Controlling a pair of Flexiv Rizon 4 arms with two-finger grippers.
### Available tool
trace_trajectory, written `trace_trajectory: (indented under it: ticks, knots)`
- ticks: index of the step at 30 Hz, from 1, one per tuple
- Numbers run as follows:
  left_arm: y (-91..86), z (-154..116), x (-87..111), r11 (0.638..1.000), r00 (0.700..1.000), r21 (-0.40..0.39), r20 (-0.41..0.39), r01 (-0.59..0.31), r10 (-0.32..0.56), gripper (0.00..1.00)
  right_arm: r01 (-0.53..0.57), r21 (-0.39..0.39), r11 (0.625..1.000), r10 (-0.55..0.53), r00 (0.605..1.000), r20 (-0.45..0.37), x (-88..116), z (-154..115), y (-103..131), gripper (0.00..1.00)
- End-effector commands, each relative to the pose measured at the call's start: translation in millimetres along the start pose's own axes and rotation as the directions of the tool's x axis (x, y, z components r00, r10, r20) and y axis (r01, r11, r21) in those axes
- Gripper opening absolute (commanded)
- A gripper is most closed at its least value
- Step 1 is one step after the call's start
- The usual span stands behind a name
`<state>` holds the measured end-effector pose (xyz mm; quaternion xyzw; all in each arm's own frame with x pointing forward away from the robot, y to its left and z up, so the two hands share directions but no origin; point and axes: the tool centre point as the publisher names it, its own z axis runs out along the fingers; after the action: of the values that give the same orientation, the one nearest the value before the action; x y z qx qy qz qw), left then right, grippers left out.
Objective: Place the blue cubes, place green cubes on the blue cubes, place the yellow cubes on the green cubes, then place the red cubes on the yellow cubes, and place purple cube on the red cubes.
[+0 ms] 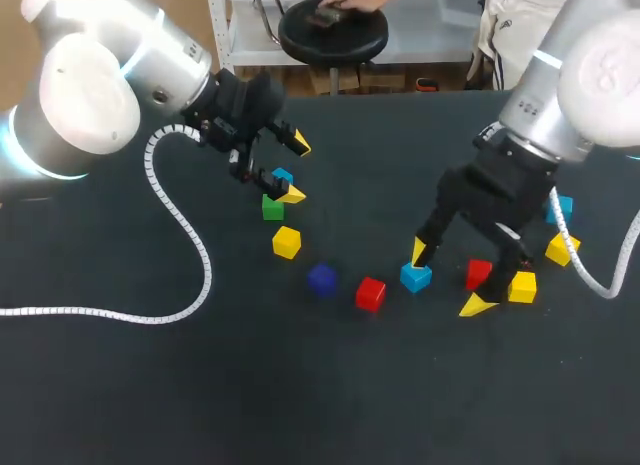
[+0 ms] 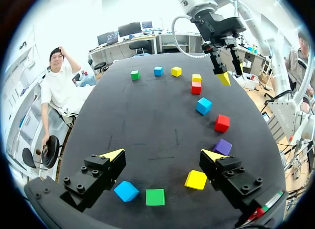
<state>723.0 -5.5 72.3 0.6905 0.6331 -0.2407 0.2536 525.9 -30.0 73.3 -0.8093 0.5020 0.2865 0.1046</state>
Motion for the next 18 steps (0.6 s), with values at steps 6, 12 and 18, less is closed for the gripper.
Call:
trace_trajectory:
  ticks: [6,12,18]
  knots:
    - [0.4,0,1.0,1.0,1.0,0.0,0.002,-0.002,0.002,1.0,0.076,0.005,0.997,-0.075,0.994,-0.081,-19,14,-4,1.0]
    - [0.4,0,1.0,1.0,1.0,0.0,0.002,-0.002,0.002,1.0,0.086,-0.057,0.995,-0.087,0.996,-0.018,12,44,-20,1.0]
    - [0.4,0,1.0,1.0,1.0,0.0,0.002,-0.002,0.002,1.0,0.098,-0.008,0.995,-0.098,0.995,0.008,26,33,-43,1.0]
